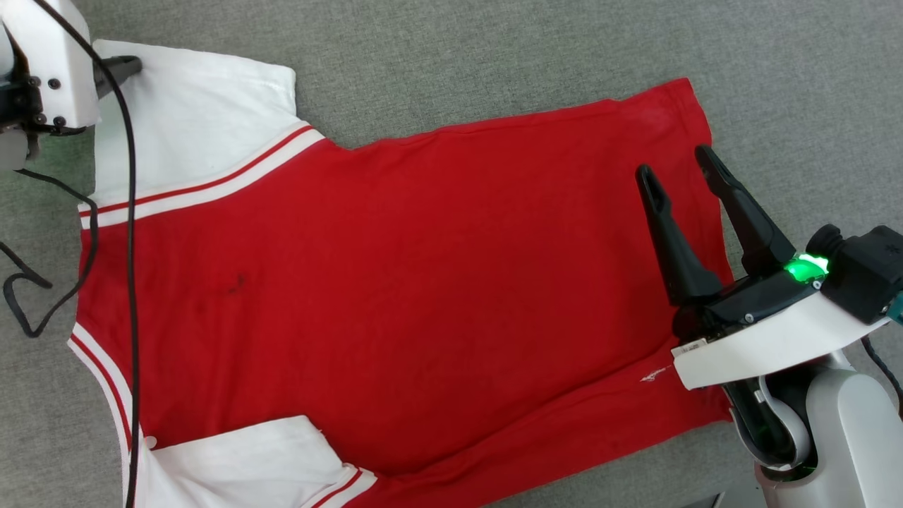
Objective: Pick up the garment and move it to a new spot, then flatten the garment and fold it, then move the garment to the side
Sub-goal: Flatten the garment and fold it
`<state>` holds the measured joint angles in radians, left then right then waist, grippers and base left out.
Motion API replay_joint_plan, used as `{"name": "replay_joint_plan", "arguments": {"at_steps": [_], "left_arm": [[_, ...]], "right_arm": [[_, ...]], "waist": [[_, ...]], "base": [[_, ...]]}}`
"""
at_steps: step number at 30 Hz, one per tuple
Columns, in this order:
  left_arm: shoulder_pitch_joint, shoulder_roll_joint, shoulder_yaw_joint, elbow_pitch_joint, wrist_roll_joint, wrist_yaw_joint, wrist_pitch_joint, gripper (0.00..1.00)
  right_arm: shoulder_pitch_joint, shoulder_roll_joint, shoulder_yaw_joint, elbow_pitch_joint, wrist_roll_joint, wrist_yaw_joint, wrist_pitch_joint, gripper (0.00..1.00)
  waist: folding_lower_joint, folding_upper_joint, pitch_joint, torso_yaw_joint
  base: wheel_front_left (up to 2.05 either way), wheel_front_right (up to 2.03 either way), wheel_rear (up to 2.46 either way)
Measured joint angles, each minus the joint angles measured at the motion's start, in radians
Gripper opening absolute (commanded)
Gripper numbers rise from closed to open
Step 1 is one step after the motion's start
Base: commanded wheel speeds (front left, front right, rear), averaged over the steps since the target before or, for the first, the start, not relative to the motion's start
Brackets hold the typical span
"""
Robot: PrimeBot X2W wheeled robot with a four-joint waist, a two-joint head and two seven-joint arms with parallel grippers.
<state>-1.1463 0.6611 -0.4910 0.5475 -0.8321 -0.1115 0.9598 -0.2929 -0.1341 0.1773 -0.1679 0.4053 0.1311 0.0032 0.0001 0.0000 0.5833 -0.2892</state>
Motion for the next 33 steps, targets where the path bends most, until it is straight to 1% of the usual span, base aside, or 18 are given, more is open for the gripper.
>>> {"name": "replay_joint_plan", "arguments": {"at_steps": [2, 6, 12, 14, 17, 20, 25, 28, 30, 31, 33], "left_arm": [[-0.002, 0.001, -0.016, -0.012, 0.001, -0.007, 0.004, 0.0], [0.005, -0.007, -0.021, -0.007, -0.003, -0.012, -0.041, 0.0], [0.032, -0.024, -0.024, -0.012, -0.004, -0.016, -0.176, 0.0], [0.041, -0.028, -0.033, -0.032, -0.015, -0.017, -0.209, 0.0], [0.068, -0.024, -0.065, -0.097, -0.032, -0.018, -0.253, 0.0], [0.096, -0.007, -0.087, -0.162, -0.05, -0.018, -0.289, 0.0], [0.144, 0.027, -0.119, -0.281, -0.06, -0.018, -0.334, 0.0], [0.172, 0.046, -0.124, -0.357, -0.061, -0.018, -0.359, 0.0], [0.191, 0.055, -0.124, -0.407, -0.061, -0.018, -0.375, 0.0], [0.2, 0.057, -0.124, -0.435, -0.06, -0.017, -0.381, 0.0], [0.219, 0.058, -0.127, -0.482, -0.058, -0.016, -0.396, 0.0]], "right_arm": [[0.0, -0.003, -0.001, 0.001, -0.002, 0.0, 0.0, 1.0], [0.0, -0.003, 0.001, 0.006, 0.01, 0.0, 0.007, 1.0], [0.001, -0.024, -0.014, 0.008, 0.002, 0.0, 0.03, 1.0], [0.003, -0.035, -0.019, 0.007, -0.002, 0.0, 0.049, 1.0], [0.005, -0.068, -0.036, 0.005, -0.009, 0.0, 0.102, 1.0], [0.005, -0.103, -0.06, 0.005, -0.009, 0.0, 0.188, 1.0], [-0.021, -0.155, -0.126, 0.035, -0.012, 0.0, 0.394, 1.0], [-0.07, -0.19, -0.172, 0.072, -0.016, 0.0, 0.532, 1.0], [-0.097, -0.194, -0.21, 0.109, 0.003, 0.0, 0.626, 1.0], [-0.111, -0.194, -0.23, 0.124, 0.014, 0.0, 0.66, 1.0], [-0.143, -0.22, -0.243, 0.143, 0.004, 0.0, 0.711, 1.0]], "waist": [[0.0, 0.0, 0.002, 0.003], [0.0, 0.0, -0.006, 0.008], [0.0, 0.0, -0.048, 0.023], [0.0, 0.0, -0.069, 0.031], [-0.0001, 0.0, -0.1, 0.048], [-0.0001, 0.0, -0.123, 0.074], [-0.0001, 0.0, -0.146, 0.125], [-0.0002, 0.0, -0.146, 0.155], [-0.0001, 0.0, -0.143, 0.174], [-0.0001, 0.0, -0.14, 0.184], [-0.0001, 0.0, -0.131, 0.203]], "base": [[0.0, 0.0, 0.0], [0.0, 0.0, 0.0], [0.0, 0.0, 0.0], [0.0, 0.0, 0.0], [0.0, 0.0, 0.0], [0.0, 0.0, 0.0], [0.0, 0.0, 0.0], [0.0, 0.0, 0.0], [0.0, 0.0, 0.0], [0.0, 0.0, 0.0], [0.0, 0.0, 0.0]]}}
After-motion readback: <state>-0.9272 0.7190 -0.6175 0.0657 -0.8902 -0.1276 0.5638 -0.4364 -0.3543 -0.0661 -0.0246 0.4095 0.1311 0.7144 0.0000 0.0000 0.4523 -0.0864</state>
